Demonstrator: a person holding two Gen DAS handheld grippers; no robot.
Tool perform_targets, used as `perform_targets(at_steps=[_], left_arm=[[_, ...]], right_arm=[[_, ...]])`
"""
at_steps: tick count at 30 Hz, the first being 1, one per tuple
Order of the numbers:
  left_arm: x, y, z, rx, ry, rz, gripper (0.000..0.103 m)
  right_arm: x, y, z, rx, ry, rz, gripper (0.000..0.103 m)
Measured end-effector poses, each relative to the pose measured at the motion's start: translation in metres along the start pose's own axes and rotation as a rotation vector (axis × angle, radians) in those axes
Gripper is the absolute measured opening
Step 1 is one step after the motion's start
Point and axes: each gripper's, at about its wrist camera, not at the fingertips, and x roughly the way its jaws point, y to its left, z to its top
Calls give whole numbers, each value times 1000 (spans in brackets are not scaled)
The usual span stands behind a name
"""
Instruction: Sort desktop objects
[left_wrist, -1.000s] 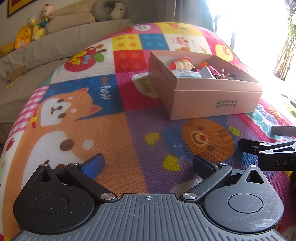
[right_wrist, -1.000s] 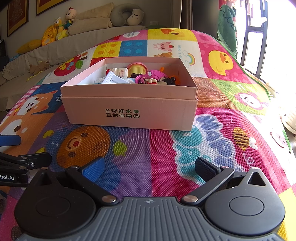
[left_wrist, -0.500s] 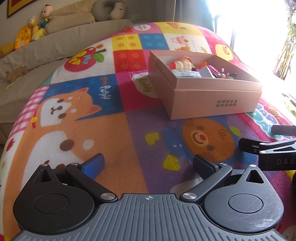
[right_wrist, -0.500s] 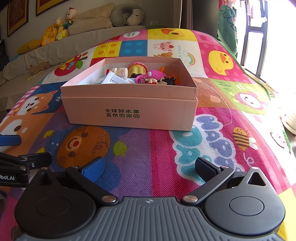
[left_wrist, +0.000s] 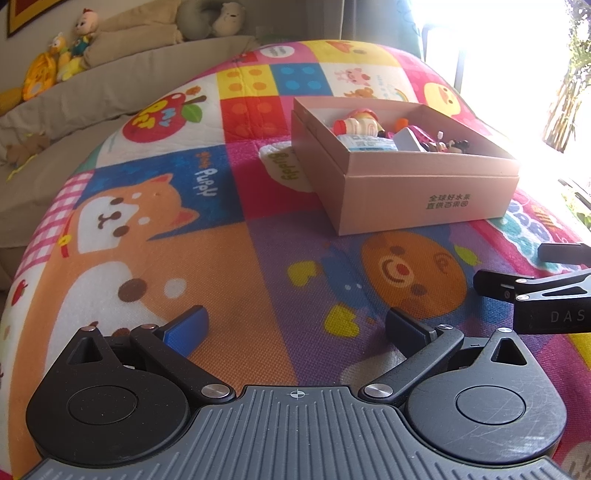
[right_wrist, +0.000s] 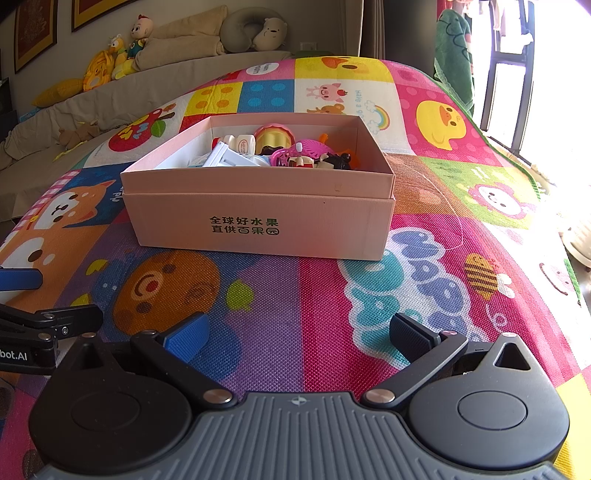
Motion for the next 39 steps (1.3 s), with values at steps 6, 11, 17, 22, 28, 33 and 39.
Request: perform_targets(at_steps=[6,11,17,22,28,33,39], left_arm=[[0,-1,0,-7,-7,9,103],[0,-1,0,-8,-8,9,103],[0,-1,0,-8,-8,9,103],[0,-1,0,-8,-8,9,103],[0,-1,0,-8,-8,8,103],[0,-1,0,-7,-8,9,103],[0,-1,0,-8,-8,9,103]], right_arm=[[0,-1,0,0,0,0,103],[0,0,0,0,0,0,103],[0,0,0,0,0,0,103],[1,0,0,0,0,0,103],[1,-1,0,0,0,0,103],[1,-1,0,0,0,0,103],[1,-1,0,0,0,0,103]])
